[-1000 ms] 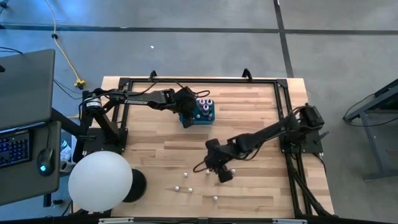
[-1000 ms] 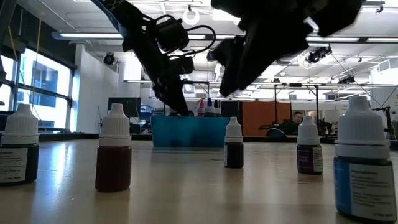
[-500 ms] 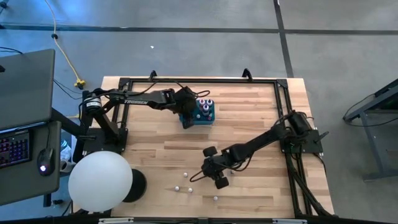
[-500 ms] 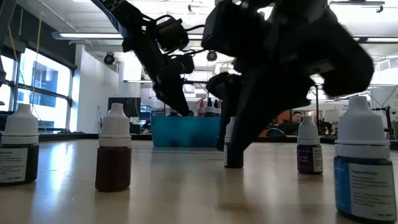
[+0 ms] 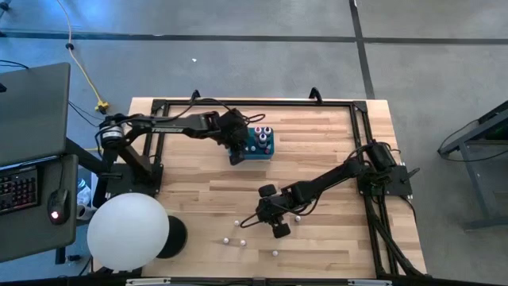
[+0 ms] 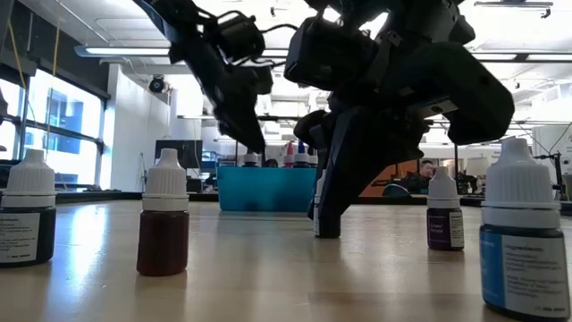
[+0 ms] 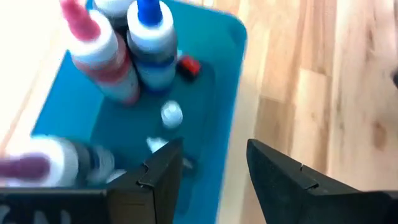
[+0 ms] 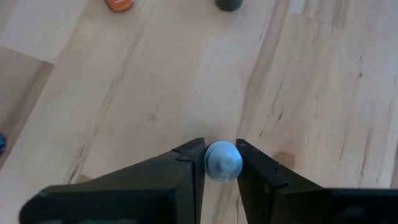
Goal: Pick & Place food coloring
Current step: Put the green food coloring bottle into the blue bin
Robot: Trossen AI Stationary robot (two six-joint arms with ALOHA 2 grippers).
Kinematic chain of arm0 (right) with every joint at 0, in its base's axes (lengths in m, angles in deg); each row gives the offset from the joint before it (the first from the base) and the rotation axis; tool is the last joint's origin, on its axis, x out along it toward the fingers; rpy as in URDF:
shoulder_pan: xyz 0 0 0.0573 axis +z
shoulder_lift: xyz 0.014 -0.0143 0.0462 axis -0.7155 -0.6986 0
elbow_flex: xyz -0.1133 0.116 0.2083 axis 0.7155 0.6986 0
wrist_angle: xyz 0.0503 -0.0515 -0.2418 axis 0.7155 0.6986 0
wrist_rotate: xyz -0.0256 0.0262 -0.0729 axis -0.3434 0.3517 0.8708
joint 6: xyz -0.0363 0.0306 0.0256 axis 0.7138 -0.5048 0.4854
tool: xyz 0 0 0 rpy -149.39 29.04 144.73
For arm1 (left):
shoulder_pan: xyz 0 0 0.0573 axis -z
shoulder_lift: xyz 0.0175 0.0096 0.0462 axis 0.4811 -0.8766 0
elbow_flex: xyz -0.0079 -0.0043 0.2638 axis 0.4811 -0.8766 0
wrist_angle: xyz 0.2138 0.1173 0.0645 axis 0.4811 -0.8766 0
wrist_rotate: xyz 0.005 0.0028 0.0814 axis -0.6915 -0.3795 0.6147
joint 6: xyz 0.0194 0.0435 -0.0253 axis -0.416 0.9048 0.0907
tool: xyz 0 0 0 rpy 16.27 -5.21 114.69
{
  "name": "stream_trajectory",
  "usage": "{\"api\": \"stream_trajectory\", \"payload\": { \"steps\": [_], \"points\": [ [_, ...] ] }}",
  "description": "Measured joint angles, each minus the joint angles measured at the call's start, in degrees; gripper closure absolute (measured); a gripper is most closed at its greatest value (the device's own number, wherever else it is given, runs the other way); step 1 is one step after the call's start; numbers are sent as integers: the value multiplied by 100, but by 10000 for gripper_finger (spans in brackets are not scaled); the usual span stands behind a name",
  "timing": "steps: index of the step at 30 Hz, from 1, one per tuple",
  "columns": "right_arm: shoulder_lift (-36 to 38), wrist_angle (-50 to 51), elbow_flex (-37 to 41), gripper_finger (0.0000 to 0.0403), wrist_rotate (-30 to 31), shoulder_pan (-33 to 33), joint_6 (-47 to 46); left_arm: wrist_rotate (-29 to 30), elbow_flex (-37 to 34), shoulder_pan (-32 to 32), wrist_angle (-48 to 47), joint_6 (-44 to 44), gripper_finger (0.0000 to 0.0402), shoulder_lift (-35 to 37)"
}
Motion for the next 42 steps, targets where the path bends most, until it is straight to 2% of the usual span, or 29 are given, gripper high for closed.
{"api": "stream_trajectory", "payload": {
  "steps": [9,15,19,24,27,34,39,42],
  "points": [
    [69,133,-2,313,23,-127,-2,28,-9,220,-804,-250,225,747],
    [493,378,-2,339,309,-285,10,403,-35,1023,-1192,-326,225,881],
    [925,529,-3,338,545,-446,14,683,-25,1616,-1152,-542,225,892],
    [1391,889,-4,318,1214,-780,225,1130,-25,2347,-1182,-663,225,892],
    [1488,891,-4,324,1418,-1105,332,1420,-25,2708,-1175,-747,225,892],
    [1385,313,-4,331,1295,-1936,785,1923,-25,3281,-1090,-992,225,892],
    [1040,-323,-4,314,660,-2351,1049,2190,-25,3416,-1095,-1060,225,892],
    [748,-659,-4,320,683,-2527,1133,2164,-25,3427,-1110,-1111,225,892]
  ]
}}
